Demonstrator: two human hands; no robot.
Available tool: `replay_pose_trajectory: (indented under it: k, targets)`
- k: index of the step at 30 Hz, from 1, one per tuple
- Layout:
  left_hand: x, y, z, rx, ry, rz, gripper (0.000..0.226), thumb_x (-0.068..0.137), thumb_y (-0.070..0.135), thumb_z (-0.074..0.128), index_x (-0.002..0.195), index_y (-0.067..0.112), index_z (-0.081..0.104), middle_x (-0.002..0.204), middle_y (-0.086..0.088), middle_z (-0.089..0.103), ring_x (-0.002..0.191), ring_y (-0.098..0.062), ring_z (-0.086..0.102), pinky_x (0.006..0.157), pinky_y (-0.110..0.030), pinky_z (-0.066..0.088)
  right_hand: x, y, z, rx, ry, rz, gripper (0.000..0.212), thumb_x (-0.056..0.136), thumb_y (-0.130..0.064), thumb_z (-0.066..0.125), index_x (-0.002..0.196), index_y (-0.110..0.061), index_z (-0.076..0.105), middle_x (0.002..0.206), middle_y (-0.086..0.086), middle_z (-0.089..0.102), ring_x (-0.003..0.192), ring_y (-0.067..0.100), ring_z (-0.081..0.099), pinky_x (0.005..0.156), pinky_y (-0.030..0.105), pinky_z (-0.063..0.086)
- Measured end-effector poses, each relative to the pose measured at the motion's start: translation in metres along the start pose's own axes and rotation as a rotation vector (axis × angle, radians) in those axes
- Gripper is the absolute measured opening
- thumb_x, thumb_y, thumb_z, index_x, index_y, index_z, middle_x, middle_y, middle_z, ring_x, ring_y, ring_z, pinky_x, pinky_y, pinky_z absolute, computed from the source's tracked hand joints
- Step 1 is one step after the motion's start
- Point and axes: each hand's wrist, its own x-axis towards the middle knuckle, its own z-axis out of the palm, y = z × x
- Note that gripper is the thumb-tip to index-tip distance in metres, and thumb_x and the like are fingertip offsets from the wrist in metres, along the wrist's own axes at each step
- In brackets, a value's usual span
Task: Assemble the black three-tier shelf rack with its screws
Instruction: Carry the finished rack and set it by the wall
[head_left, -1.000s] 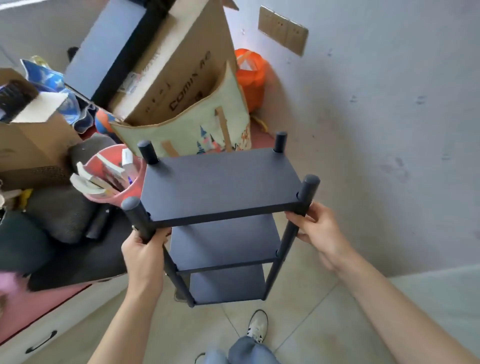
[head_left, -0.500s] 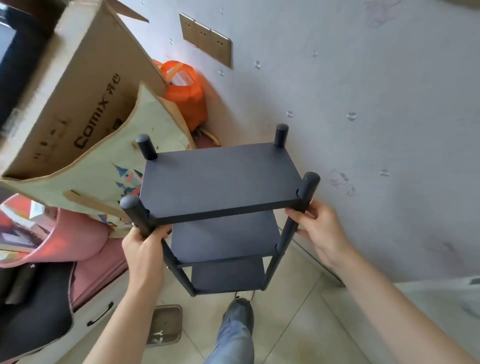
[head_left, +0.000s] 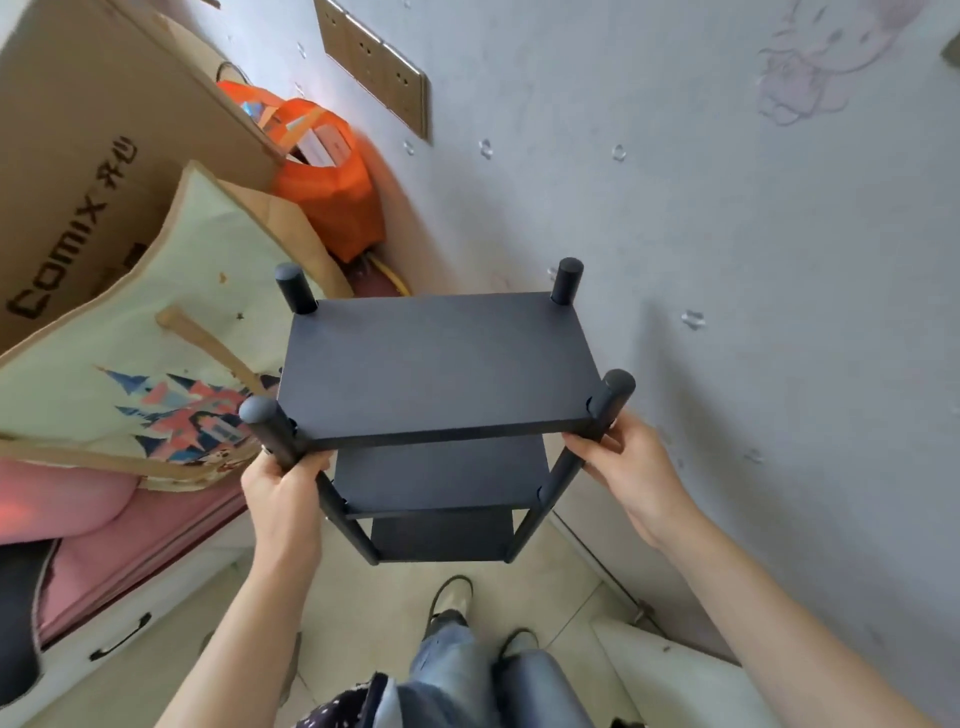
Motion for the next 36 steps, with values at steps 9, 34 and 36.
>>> replay_pose_trajectory:
  k: [9,34,36]
  targets:
    - [0.006,-0.081,0.039,-0.059,0.169,-0.13,0.016,0.059,0.004,0.057,0.067,0.016,0.05,0.067,0.001,0.05,0.067,-0.018,0.044,0.066,-0.034,0.033,0.083,0.052,-0.032,-0.29,-0.129,0.063,0.015,0.09,-0.005,0.068,0.102,-0.014,0.066,0.092,-0.003,0.071,0.092,0.015,0.066,0.088,0.032,0.052]
    - [0.078,-0.358,0.072,0.171,0.22,-0.258,0.044,0.083,-0.019,0.051,0.062,0.017,0.04,0.047,0.022,0.042,0.044,0.003,0.035,0.044,-0.009,0.029,0.245,0.297,0.004,-0.351,-0.086,0.177,0.036,0.093,0.003,0.061,0.089,-0.032,0.057,0.101,-0.005,0.063,0.108,0.021,0.06,0.106,0.048,0.045]
    - [0.084,-0.366,0.073,0.2,0.205,-0.234,0.042,0.084,-0.018,0.05,0.063,0.017,0.04,0.056,0.013,0.044,0.047,0.002,0.035,0.045,-0.009,0.029,0.25,0.308,0.006,-0.337,-0.1,0.176,0.035,0.093,0.003,0.06,0.09,-0.031,0.058,0.1,-0.009,0.063,0.105,0.016,0.06,0.106,0.045,0.045]
